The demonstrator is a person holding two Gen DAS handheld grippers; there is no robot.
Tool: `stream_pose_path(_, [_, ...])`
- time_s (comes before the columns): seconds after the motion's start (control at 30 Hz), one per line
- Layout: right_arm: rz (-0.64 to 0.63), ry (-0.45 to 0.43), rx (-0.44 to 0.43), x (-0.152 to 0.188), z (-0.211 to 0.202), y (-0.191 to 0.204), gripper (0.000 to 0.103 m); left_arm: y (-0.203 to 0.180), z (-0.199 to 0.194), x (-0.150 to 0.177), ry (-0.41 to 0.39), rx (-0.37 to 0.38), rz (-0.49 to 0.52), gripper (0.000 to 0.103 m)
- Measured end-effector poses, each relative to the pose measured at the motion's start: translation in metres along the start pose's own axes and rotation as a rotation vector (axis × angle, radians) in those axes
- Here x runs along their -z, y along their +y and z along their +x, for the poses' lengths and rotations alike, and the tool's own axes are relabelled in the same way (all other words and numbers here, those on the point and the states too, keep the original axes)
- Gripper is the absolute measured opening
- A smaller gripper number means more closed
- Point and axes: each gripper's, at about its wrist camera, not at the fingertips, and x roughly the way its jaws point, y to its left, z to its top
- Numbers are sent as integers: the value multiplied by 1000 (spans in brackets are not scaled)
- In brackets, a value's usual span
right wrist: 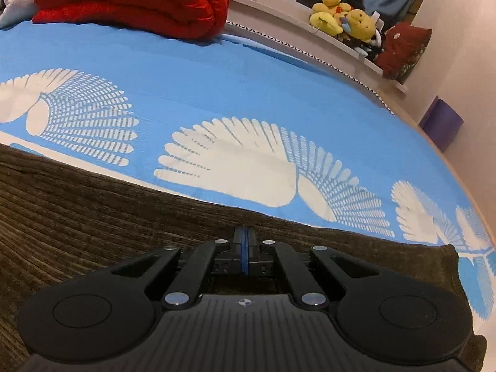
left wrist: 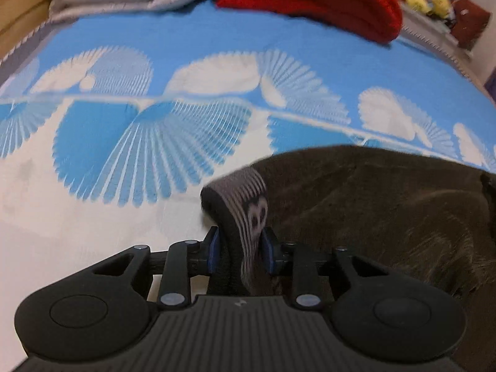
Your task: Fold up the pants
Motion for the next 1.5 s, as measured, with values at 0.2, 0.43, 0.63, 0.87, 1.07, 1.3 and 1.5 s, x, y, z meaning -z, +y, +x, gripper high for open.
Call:
stream_pose_path(0.2, [136,-82,-59,-25,-47,-35,12,3,-28,0,6,-19,-61,47])
stream_pose_path(0.43, [371,-248,-188,-34,-177,-94,43,-11,-93,22,8,9,-55,47])
stream_pose_path(0.63, [394,-246,-291,-6,-267,-124,45,-23,-157,70,-37,22,51,59])
stream_pose_path(0.87, [232,-255,-219,65,-329,-131,47,1,-121,129,149,0,-20,56])
stream_pose_path(1.07, [98,-220,-103,87,-330,-136,48,24,-102,139,198,-7,-32,61])
stream_pose_path(1.3, [153,-95,-92,98,-303,-150,48,23,-80,141,257,30,-8,71])
stream_pose_path(1.5, [137,-80,-78,100,-293,-147,48,15,-65,149,306,-1,71,71])
